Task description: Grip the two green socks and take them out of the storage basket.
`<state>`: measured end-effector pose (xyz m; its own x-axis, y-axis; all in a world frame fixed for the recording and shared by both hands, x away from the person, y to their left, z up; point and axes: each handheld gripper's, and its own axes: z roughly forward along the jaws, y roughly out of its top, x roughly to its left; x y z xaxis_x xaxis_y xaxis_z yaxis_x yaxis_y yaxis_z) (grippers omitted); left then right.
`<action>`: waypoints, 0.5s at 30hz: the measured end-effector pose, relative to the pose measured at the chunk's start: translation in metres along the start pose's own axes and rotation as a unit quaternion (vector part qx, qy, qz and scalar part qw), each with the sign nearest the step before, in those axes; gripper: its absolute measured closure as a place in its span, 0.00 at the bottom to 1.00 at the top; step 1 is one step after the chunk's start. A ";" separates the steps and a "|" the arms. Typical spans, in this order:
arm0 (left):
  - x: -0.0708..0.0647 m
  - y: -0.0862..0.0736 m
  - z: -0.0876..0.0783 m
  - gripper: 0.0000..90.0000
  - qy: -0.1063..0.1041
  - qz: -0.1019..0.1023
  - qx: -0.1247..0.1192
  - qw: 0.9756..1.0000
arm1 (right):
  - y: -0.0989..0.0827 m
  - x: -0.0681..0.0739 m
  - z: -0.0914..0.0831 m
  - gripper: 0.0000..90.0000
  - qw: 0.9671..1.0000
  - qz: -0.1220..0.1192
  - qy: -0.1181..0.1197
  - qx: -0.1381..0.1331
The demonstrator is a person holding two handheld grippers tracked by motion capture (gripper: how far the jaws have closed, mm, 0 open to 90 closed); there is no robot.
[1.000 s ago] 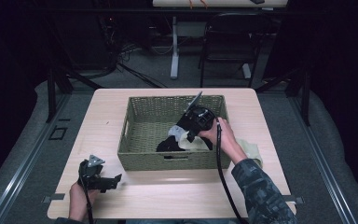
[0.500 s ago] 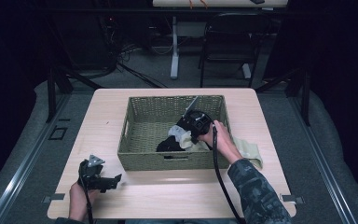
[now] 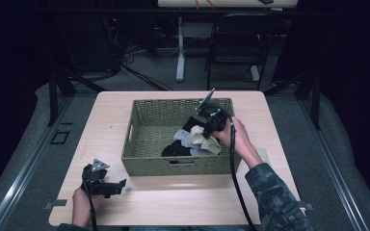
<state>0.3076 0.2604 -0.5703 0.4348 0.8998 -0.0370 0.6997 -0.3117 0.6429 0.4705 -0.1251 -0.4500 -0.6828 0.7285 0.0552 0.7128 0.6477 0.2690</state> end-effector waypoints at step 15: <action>0.000 0.000 0.000 0.01 -0.003 0.002 -0.002 1.000 | 0.001 0.003 -0.060 0.92 0.999 -0.010 -0.019 -0.042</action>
<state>0.3074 0.2603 -0.5702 0.4410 0.8967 -0.0378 0.6955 -0.3148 0.6459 0.4595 -0.1352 -0.3921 -0.6898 0.7239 0.0129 0.6814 0.6431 0.3494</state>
